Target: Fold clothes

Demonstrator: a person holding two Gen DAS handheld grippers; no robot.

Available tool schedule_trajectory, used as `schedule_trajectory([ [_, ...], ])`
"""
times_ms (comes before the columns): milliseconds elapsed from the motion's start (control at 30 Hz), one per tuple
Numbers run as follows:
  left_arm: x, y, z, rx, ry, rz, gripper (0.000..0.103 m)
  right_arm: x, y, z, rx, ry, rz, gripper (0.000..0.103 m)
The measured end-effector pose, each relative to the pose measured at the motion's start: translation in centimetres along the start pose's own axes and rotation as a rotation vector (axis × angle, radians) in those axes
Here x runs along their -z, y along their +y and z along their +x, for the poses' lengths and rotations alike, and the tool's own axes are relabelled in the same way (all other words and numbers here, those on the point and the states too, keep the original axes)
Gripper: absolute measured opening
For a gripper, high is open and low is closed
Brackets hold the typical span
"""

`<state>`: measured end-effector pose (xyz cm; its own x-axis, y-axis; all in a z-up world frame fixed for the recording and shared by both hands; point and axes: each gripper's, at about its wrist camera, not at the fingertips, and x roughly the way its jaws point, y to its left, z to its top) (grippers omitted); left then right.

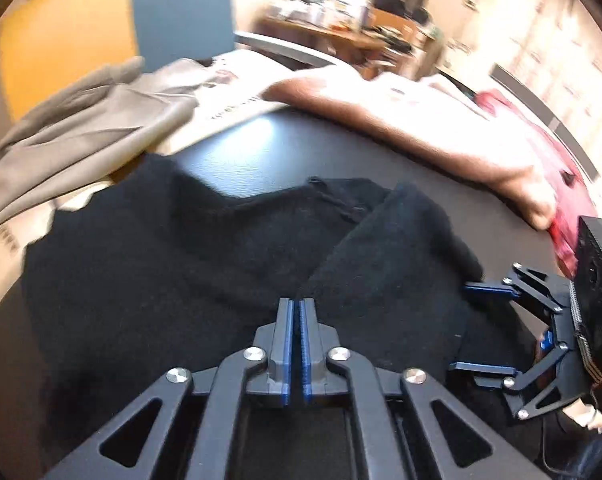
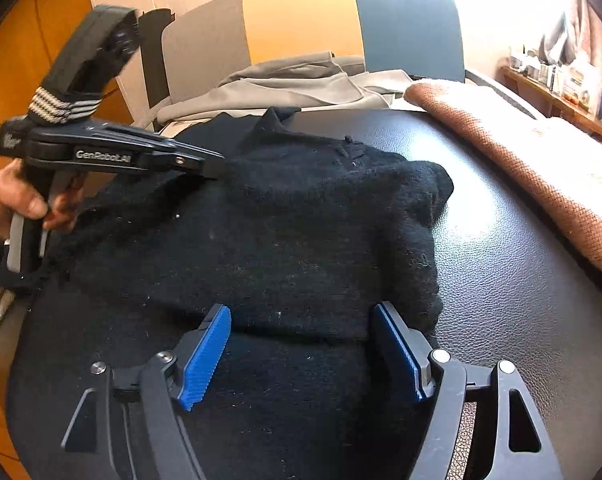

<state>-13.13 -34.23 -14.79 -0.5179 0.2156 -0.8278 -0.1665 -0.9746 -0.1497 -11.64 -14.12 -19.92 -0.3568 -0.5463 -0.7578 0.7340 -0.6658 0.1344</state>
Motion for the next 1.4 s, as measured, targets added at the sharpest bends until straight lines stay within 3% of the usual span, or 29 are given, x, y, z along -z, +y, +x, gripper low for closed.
schedule_trajectory([
  [100,1.9,0.7,1.6,-0.162,0.013,-0.053,0.000,0.0,0.8,0.3,0.039,0.017,-0.039,0.076],
  [133,2.0,1.1,2.6,-0.181,0.016,-0.065,0.000,0.0,0.9,0.3,0.045,0.020,-0.046,0.076],
  [233,2.5,2.3,1.5,-0.095,-0.046,-0.191,0.019,-0.1,0.7,0.2,0.039,0.026,-0.044,0.076],
  [333,2.9,4.0,-1.0,-0.083,-0.144,-0.332,0.020,-0.5,0.6,0.0,0.030,0.046,-0.045,0.076],
  [400,5.2,4.4,-4.2,-0.068,-0.207,-0.382,0.021,-1.4,0.6,-0.9,-0.005,0.031,-0.022,0.075],
  [467,6.9,4.6,-5.5,-0.115,-0.233,-0.410,0.021,-2.7,1.0,-2.0,-0.022,-0.013,-0.027,0.075],
  [567,10.8,5.5,-7.4,-0.200,-0.226,-0.477,0.021,-4.7,2.6,-1.4,0.028,-0.038,-0.115,0.075],
  [667,14.2,6.1,-8.8,-0.279,-0.219,-0.539,0.024,-6.1,3.3,0.9,0.082,-0.012,-0.153,0.075],
  [767,17.1,7.1,-8.4,-0.387,-0.160,-0.608,0.028,-6.9,2.9,3.8,0.158,0.041,-0.136,0.075],
  [800,18.1,7.3,-8.4,-0.396,-0.170,-0.636,0.028,-6.8,2.2,4.3,0.167,0.049,-0.098,0.077],
  [867,19.0,7.1,-8.7,-0.438,-0.170,-0.644,0.028,-6.5,0.7,5.2,0.180,0.059,-0.023,0.091],
  [1000,20.3,7.7,-9.3,-0.426,-0.251,-0.791,0.023,-6.3,0.2,5.1,0.183,0.036,0.005,0.093],
  [1067,20.3,7.3,-9.2,-0.447,-0.276,-0.804,0.023,-6.4,0.2,5.2,0.186,0.034,0.003,0.094],
  [1100,20.2,6.9,-9.3,-0.441,-0.284,-0.793,0.028,-6.5,0.0,5.2,0.183,0.031,0.006,0.094],
  [1167,20.6,6.6,-10.3,-0.387,-0.314,-0.817,0.030,-6.5,0.0,5.2,0.180,0.030,0.007,0.095],
  [1233,22.3,6.2,-12.6,-0.356,-0.381,-0.871,0.032,-6.5,0.2,5.1,0.177,0.037,0.007,0.095],
  [1300,24.5,6.1,-15.3,-0.389,-0.424,-0.913,0.034,-6.6,0.9,4.7,0.208,0.045,-0.001,0.095],
  [1400,29.1,6.9,-20.3,-0.428,-0.500,-1.011,0.034,-6.5,3.2,2.2,0.202,-0.024,-0.031,0.095],
])
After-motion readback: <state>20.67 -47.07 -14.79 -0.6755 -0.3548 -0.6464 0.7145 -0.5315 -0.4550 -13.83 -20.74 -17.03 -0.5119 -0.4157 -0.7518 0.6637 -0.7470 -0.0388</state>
